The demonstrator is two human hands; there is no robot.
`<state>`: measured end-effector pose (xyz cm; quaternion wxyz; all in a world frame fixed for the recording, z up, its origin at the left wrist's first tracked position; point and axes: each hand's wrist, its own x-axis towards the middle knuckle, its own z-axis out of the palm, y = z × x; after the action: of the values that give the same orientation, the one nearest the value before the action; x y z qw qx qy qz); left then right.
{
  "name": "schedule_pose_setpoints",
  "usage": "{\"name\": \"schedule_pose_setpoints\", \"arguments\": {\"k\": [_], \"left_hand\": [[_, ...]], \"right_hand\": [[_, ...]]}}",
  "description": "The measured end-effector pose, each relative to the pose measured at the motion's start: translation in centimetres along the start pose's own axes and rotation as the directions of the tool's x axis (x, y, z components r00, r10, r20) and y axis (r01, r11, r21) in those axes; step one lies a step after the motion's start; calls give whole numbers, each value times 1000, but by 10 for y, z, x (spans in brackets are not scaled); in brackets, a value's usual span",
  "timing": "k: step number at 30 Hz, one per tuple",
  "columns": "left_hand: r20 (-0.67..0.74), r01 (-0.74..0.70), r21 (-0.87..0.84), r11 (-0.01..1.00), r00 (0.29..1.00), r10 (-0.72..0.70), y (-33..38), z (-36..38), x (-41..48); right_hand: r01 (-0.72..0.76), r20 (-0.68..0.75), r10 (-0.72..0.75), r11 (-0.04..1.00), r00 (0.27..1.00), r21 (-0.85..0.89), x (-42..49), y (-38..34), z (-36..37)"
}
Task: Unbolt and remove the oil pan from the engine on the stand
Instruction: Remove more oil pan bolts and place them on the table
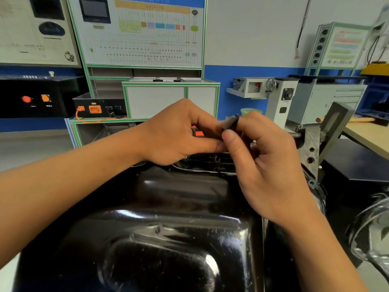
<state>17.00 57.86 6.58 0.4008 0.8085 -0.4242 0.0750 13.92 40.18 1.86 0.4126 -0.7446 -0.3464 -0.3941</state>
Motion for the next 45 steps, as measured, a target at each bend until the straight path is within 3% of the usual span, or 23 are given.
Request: {"name": "schedule_pose_setpoints", "arguments": {"k": [9, 16, 21, 25, 33, 45], "left_hand": [[-47, -63, 165, 984, 996, 72, 5, 3, -2], [-3, -17, 185, 983, 1000, 18, 6, 3, -3], [79, -20, 238, 971, 997, 2, 8, 1, -4], [57, 31, 243, 969, 997, -47, 5, -1, -3], [-23, 33, 196, 980, 999, -29, 2, 4, -3], [5, 18, 210, 978, 1000, -20, 2, 0, -4]], "right_hand": [[-74, -247, 125, 976, 961, 206, -5, 2, 8], [-85, -236, 116, 987, 965, 137, -7, 2, 6], [-71, -147, 83, 993, 986, 89, -6, 2, 5], [-49, -99, 55, 997, 994, 66, -5, 3, 5], [-47, -231, 89, 983, 969, 178, -6, 1, 7], [-53, -165, 68, 995, 984, 90, -6, 2, 5]]}}
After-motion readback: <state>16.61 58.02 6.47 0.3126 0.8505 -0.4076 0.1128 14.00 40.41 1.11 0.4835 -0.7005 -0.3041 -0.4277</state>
